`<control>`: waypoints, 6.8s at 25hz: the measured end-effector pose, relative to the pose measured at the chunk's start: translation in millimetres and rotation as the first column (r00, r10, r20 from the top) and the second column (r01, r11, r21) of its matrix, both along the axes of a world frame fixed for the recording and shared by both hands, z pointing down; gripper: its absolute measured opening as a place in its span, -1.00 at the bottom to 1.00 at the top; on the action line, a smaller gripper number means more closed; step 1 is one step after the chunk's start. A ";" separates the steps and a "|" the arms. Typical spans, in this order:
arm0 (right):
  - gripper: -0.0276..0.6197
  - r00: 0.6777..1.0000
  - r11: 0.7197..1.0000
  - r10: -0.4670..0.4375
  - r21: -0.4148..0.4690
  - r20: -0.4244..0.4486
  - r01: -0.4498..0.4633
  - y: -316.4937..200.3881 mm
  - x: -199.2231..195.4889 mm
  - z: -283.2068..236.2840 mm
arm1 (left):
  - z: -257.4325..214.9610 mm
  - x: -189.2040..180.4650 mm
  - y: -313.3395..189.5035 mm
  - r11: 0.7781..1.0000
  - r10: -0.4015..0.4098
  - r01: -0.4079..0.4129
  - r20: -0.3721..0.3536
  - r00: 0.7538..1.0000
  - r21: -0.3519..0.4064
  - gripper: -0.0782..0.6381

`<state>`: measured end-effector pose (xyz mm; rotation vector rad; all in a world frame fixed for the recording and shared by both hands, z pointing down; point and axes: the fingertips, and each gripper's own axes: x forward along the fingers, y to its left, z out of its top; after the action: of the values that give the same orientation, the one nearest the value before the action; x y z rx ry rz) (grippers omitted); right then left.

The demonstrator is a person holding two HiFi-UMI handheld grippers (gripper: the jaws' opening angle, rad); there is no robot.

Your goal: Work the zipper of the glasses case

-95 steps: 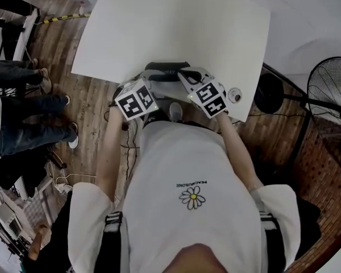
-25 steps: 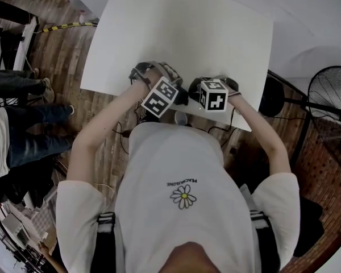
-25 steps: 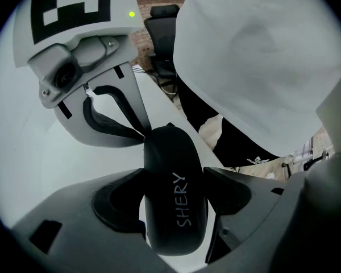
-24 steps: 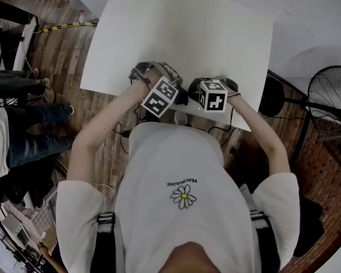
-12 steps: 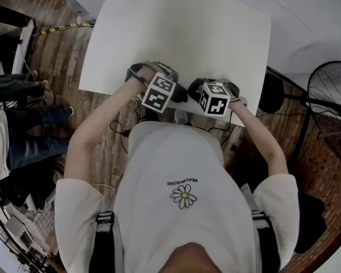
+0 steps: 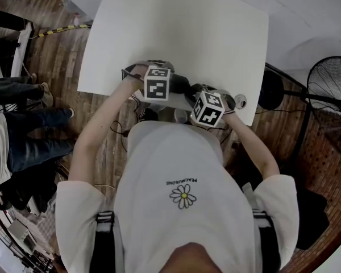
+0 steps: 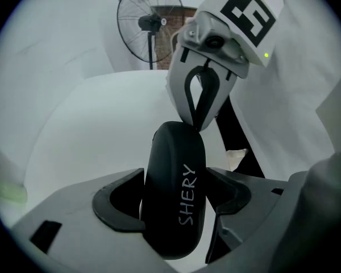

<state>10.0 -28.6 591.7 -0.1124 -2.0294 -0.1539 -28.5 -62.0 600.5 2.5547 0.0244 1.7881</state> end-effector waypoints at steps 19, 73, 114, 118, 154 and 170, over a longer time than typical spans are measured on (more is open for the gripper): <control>-0.89 0.966 0.959 0.250 0.121 0.065 -0.256 -40.7 -21.5 3.1 | -26.6 -28.7 -28.0 0.967 -0.220 0.230 -0.092 0.971 0.108 0.15; -0.89 0.917 0.889 0.384 0.225 0.109 -0.399 -44.6 -14.0 -1.8 | -29.3 -28.6 19.9 0.974 -0.048 0.048 -0.009 0.999 0.221 -0.73; -0.90 0.963 0.947 0.262 0.175 0.058 -0.269 12.4 15.3 0.5 | -6.0 12.8 -57.0 0.863 0.379 -0.415 0.174 0.909 0.289 0.20; -0.87 0.910 0.889 0.388 0.203 0.146 -0.412 -30.3 30.8 -8.6 | -5.5 9.5 -58.3 0.822 0.422 -0.464 0.195 0.886 0.331 0.16; -0.83 0.996 1.000 0.014 0.004 -0.092 -0.014 -69.4 23.2 -2.8 | -1.0 8.5 -57.5 0.763 0.500 -0.547 0.221 0.837 0.344 0.12; -0.89 0.970 0.957 0.234 0.192 -0.060 -0.218 -67.7 21.9 -13.7 | -1.4 9.8 -56.7 0.763 0.497 -0.546 0.226 0.838 0.346 0.12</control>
<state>31.9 -96.3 578.0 0.2266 -1.9195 -0.1881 -18.7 -118.7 599.1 2.9193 0.4721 2.3560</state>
